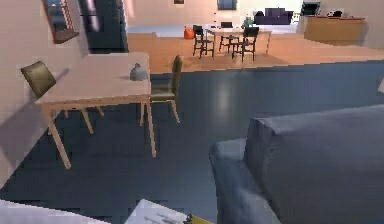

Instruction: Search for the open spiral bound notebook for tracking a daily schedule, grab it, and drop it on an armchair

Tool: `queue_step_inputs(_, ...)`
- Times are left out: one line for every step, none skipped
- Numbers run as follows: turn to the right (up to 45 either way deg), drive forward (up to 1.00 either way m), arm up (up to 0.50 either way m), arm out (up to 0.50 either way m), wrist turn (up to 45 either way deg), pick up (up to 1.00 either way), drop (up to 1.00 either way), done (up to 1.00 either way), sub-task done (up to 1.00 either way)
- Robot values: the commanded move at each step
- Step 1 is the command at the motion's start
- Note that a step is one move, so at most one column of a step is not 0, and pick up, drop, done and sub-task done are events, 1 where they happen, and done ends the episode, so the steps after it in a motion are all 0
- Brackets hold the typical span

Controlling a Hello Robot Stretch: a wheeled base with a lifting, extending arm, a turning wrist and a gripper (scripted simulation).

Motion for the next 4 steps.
queue_step_inputs(-3.0, 0.00, 0.00, 0.00, 0.0, 0.00, 0.00, 0.00, 0.00)
queue_step_inputs(0.0, 0.15, 0.00, 0.00, 0.0, 0.00, 0.00, 0.00, 0.00)
queue_step_inputs(-9.0, 0.00, 0.00, 0.00, 0.0, 0.00, 0.00, 0.00, 0.00)
queue_step_inputs(18.0, 0.00, 0.00, 0.00, 0.0, 0.00, 0.00, 0.00, 0.00)
